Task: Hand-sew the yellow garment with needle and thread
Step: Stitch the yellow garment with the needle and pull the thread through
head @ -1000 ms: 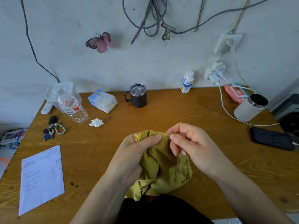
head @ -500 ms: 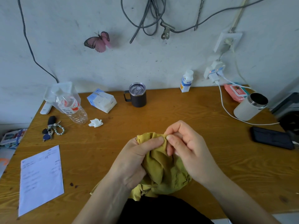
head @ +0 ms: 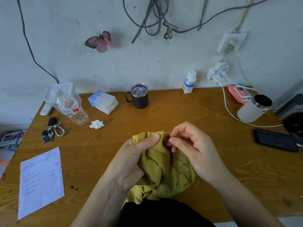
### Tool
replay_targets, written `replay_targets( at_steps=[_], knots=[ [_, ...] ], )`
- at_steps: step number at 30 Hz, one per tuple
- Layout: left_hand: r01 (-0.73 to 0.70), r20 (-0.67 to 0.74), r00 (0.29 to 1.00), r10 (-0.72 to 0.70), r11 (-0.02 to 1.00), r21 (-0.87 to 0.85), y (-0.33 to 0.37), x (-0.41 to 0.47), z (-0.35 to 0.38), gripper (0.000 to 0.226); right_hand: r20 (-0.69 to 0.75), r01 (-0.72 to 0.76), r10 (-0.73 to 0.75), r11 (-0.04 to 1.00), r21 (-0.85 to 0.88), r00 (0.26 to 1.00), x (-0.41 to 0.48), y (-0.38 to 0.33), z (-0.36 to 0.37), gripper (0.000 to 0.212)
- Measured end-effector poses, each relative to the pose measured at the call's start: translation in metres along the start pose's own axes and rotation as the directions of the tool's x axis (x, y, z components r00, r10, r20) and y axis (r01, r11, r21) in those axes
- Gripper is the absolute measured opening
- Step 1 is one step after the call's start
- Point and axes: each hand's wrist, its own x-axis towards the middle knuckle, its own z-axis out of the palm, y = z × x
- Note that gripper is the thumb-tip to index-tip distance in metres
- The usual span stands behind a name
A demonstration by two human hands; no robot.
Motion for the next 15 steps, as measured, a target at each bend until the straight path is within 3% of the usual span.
replay_targets(
  at_steps=[7, 15],
  knots=[
    [0.008, -0.002, 1.0, -0.008, 1.0, -0.017, -0.003, 0.0032, 0.0003, 0.028, -0.043, -0.017, 0.014, 0.998, -0.065, 0.999, 0.0019, 0.0022, 0.0025, 0.01],
    [-0.009, -0.035, 0.999, 0.009, 1.0, 0.02, -0.0043, 0.0069, -0.0009, 0.018, -0.067, 0.054, -0.07, 0.976, -0.213, 0.995, 0.0068, -0.0011, 0.0047, 0.011]
  ],
)
